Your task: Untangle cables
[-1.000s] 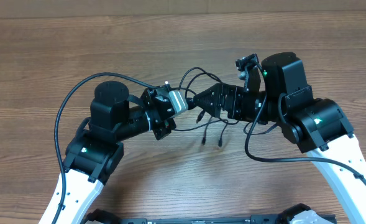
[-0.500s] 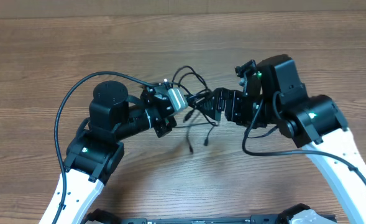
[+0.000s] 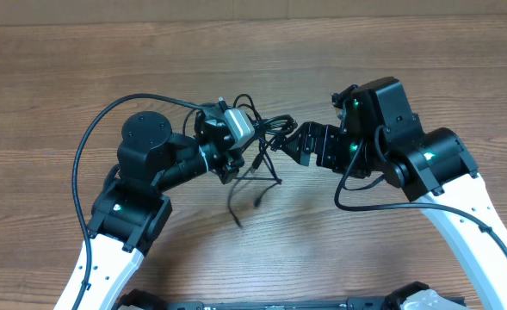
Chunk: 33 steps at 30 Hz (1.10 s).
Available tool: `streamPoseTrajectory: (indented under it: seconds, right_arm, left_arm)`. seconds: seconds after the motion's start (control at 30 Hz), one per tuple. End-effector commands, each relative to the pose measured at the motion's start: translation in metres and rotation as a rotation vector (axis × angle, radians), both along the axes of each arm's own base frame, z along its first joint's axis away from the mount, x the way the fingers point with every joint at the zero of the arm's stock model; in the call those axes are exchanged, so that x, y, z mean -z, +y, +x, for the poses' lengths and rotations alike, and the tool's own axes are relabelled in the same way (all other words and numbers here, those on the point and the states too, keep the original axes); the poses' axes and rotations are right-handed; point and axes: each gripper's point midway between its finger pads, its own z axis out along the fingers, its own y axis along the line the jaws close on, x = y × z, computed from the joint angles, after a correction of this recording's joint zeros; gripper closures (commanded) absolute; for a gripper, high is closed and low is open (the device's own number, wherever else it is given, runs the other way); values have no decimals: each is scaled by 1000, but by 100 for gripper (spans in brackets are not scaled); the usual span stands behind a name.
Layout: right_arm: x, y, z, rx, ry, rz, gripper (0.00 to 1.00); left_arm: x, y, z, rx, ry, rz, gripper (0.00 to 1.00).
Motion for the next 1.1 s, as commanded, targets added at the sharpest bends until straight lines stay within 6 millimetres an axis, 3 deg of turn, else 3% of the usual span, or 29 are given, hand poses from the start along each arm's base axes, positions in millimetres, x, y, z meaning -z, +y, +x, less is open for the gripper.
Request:
streamPoseTrajectory:
  seconds: [0.0,0.37,0.63,1.07]
  right_arm:
    - [-1,-2,5,14,-18,-22,4]
    - [-2,-2,6,14,-20,-19,4]
    - [-36,35,7,-117,-89,201,4]
    - [-41,34,18,-96,-143,191,4]
  left_arm:
    - [-17,-4,-8,25,19,-64,96]
    - [-19,-3,-8,15,70,-98,96]
    - [-9,0,-3,-32,150,-102,96]
    - [-4,-2,-9,-20,261,-136,96]
